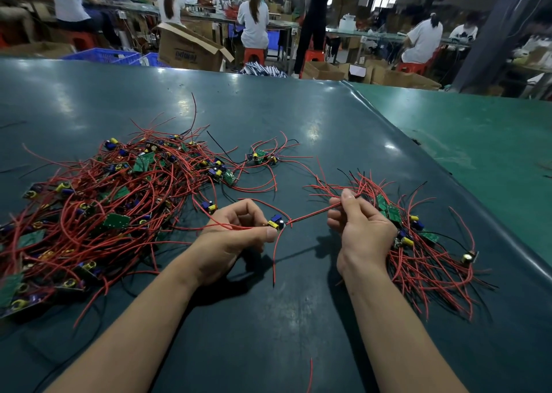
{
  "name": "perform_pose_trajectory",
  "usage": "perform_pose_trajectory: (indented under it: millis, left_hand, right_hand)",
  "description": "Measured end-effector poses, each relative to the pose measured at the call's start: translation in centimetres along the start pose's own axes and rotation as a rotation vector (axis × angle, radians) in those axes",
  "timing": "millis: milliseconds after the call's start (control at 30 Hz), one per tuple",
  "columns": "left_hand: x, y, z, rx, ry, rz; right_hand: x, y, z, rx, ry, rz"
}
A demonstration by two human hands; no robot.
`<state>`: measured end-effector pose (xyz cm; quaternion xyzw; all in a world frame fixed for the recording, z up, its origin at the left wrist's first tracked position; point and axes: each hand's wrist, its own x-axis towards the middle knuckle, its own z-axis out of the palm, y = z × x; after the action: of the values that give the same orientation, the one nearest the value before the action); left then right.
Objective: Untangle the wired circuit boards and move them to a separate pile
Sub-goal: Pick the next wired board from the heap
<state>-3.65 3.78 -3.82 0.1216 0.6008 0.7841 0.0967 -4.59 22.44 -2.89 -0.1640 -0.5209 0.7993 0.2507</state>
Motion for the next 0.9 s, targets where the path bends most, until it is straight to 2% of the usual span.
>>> perform_pose_trajectory:
  millis: [200,333,400,433,500,533,600,633,667,733,767,833,900]
  left_hand:
    - [0.1,-0.3,0.0,0.014,0.035,0.052]
    - [0.3,-0.5,0.1,0.105,0.259,0.222]
    - [0.5,-0.4,0.1,0.119,0.372,0.288]
    - [0.6,-0.4,0.0,0.103,0.408,0.308]
    - [0.6,-0.1,0.0,-0.005,0.415,0.316]
    - [0.6,0.1,0.0,-0.098,0.4,0.296]
    - [0.5,0.5,0.2,-0.29,0.352,0.226]
    - [0.4,0.7,0.3,-0.355,0.31,0.187]
    - [0.3,0.8,0.4,-0.385,0.254,0.145]
    - [-0.1,0.9,0.7,-0.342,0.112,0.056]
    - [-0.3,0.8,0.9,-0.293,0.044,0.007]
    - [-0.5,0.5,1.2,-0.223,-0.025,-0.087]
    - [-0.5,0.3,1.1,-0.151,-0.017,-0.133]
  right_hand:
    - [0.2,0.5,0.0,-0.054,-0.036,0.057]
    - [0.2,1.0,0.1,-0.241,-0.113,0.124]
    - [0.0,1.2,0.0,-0.411,-0.226,0.118]
    - [-0.2,1.5,0.0,-0.559,-0.296,0.049]
    - [-0.9,1.8,-0.1,-0.883,-0.424,-0.212]
    - [-1.2,1.8,0.0,-0.944,-0.467,-0.343]
    - [-1.7,1.7,0.3,-0.853,-0.535,-0.432]
    - [-2.0,1.4,0.5,-0.744,-0.563,-0.361]
    - [-2.4,1.1,0.8,-0.604,-0.601,-0.211]
    - [-3.1,0.5,1.1,-0.354,-0.689,0.111]
    - [-3.3,0.4,1.2,-0.259,-0.722,0.214]
    - [-3.4,0.2,1.2,-0.162,-0.752,0.264]
    - [-3.2,0.2,1.1,-0.164,-0.739,0.258]
